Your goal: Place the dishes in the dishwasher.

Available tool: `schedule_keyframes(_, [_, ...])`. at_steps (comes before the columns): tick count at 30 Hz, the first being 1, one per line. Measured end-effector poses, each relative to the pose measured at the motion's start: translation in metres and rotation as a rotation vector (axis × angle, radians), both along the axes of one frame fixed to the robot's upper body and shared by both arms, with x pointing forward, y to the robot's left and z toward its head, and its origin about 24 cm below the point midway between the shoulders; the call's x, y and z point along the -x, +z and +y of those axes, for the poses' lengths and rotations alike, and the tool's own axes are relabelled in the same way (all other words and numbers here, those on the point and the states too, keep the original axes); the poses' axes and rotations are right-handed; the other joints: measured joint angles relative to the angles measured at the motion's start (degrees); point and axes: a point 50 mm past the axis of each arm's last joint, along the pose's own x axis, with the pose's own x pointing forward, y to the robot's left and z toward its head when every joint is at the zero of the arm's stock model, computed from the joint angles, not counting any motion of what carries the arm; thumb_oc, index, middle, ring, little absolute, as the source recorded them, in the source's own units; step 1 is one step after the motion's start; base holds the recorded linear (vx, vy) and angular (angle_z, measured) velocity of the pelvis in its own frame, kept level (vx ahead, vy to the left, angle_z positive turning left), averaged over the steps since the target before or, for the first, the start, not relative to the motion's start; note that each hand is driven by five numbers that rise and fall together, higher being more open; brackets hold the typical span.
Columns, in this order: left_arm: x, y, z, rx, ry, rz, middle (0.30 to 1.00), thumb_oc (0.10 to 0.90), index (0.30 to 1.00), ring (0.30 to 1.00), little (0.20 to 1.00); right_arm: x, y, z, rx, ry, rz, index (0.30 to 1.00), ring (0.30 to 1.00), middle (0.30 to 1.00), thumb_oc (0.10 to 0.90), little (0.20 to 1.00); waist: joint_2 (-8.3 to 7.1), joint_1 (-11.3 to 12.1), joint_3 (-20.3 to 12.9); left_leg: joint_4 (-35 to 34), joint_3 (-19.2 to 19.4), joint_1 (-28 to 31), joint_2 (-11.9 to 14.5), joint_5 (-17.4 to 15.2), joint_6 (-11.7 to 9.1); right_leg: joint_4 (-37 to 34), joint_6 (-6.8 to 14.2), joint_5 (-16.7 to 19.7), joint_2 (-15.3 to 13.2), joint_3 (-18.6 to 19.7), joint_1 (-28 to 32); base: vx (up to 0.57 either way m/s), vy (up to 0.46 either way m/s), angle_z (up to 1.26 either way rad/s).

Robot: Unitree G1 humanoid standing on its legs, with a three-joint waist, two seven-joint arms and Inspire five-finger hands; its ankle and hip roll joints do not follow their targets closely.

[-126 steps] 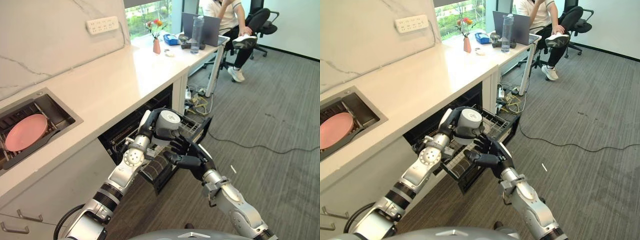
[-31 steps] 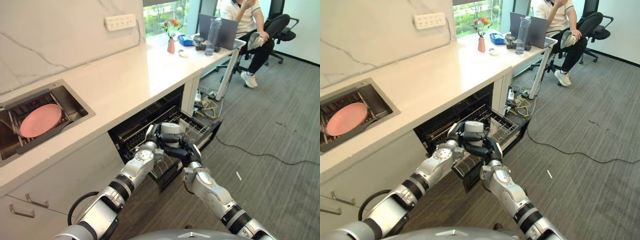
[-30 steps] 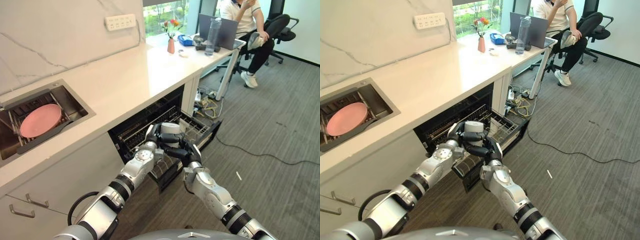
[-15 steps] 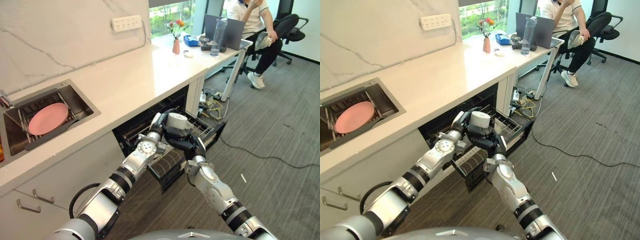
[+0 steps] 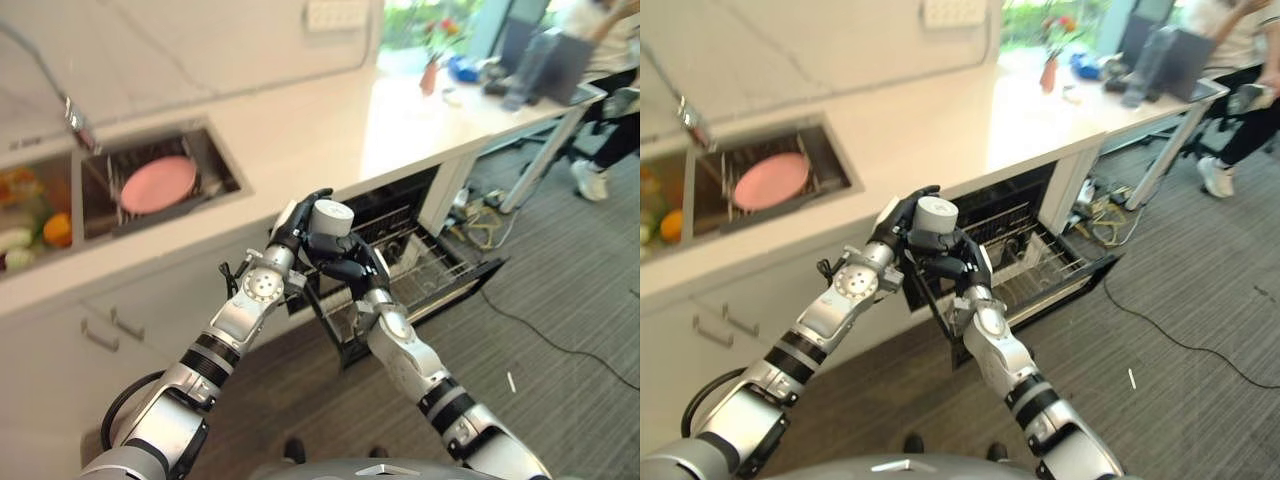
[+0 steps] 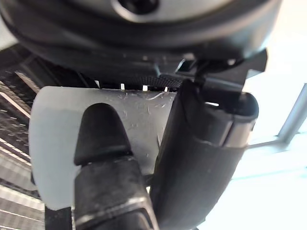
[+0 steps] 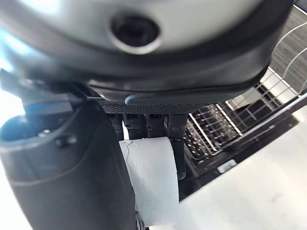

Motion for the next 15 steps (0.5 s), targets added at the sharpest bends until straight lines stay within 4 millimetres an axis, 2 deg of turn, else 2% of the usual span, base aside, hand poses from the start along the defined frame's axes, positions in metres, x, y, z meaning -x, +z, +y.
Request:
schedule_keyframes(2, [-0.001, -0.001, 0.006, -0.005, 0.013, 0.007, 0.9, 0.8, 0.9, 0.9, 0.9, -0.007, 0.0, 0.003, 0.049, 0.028, -0.006, 0.3, 0.3, 0.3, 0.4, 0.3, 0.16, 2.11, 2.3, 0.16, -0.51, -3.21, -0.04, 0.91, 0.18, 0.19, -0.05, 0.83, -0.02, -0.53, -2.78, -0.17, -0.007, 0.2])
schedule_keyframes(4, [-0.003, 0.002, 0.006, 0.009, 0.02, 0.004, 0.9, 0.8, 0.9, 0.9, 0.9, -0.021, 0.006, 0.003, 0.141, 0.049, -0.038, 0.3, 0.3, 0.3, 0.4, 0.3, 0.24, 2.81, 4.69, 1.05, -1.43, -6.14, -0.17, 1.3, 0.3, 0.19, -0.18, 1.43, -0.14, -1.42, -4.89, -0.07, 0.003, 0.25])
schedule_keyframes(6, [-0.006, 0.003, 0.008, 0.008, 0.026, 0.011, 0.9, 0.8, 0.9, 0.9, 0.9, -0.025, 0.007, 0.0, 0.186, 0.05, -0.045, 0.3, 0.3, 0.3, 0.4, 0.3, 0.19, 2.85, 5.46, 0.97, -2.93, -8.44, -0.38, 1.95, 0.37, 0.21, -0.23, 1.47, -0.18, -2.66, -6.44, -0.03, 0.0, 0.37])
schedule_keyframes(9, [-0.005, 0.004, 0.0, 0.028, 0.004, -0.006, 0.9, 0.8, 0.9, 0.9, 0.9, -0.035, 0.01, -0.016, 0.303, 0.031, -0.079, 0.3, 0.3, 0.3, 0.4, 0.3, -0.02, 3.2, 7.75, 1.13, -4.38, -10.39, -0.62, 2.18, 0.37, 0.23, -0.22, 1.46, -0.29, -3.32, -7.62, -0.03, 0.005, 0.26])
schedule_keyframes(11, [0.0, 0.003, -0.015, -0.001, -0.088, -0.039, 0.9, 0.8, 0.9, 0.9, 0.9, -0.056, 0.018, -0.059, 0.431, -0.147, -0.052, 0.3, 0.3, 0.3, 0.4, 0.3, 0.58, 4.0, 9.33, 1.2, -5.2, -13.01, -0.95, 2.87, 0.56, 0.25, -0.09, 1.74, -0.45, -3.46, -9.84, -0.03, 0.012, 0.24])
schedule_keyframes(13, [0.009, -0.009, -0.025, -0.034, -0.162, 0.003, 0.9, 0.8, 0.9, 0.9, 0.9, -0.063, 0.021, -0.098, 0.43, -0.349, 0.025, 0.3, 0.3, 0.3, 0.4, 0.3, 1.06, 4.3, 9.92, 0.87, -5.21, -13.68, -1.3, 3.2, 0.77, 0.24, 0.12, 1.89, -0.74, -3.39, -10.65, -0.02, 0.03, 0.06])
schedule_keyframes(14, [0.02, -0.024, -0.03, -0.053, -0.211, 0.053, 0.9, 0.8, 0.9, 0.9, 0.9, -0.068, 0.031, -0.135, 0.464, -0.51, 0.054, 0.3, 0.3, 0.3, 0.4, 0.3, 1.19, 4.07, 11.07, 0.64, -4.97, -13.74, -1.57, 3.24, 0.84, 0.24, 0.44, 2.1, -1.07, -2.95, -11.02, -0.01, 0.029, -0.12])
schedule_keyframes(15, [0.025, -0.033, -0.033, -0.064, -0.232, 0.084, 0.9, 0.8, 0.9, 0.9, 0.9, -0.071, 0.045, -0.16, 0.484, -0.611, 0.046, 0.3, 0.3, 0.3, 0.4, 0.3, 1.2, 3.78, 12.27, 0.29, -4.55, -13.77, -1.71, 3.38, 1.05, 0.25, 0.64, 2.25, -1.26, -2.56, -11.45, -0.01, 0.035, -0.22])
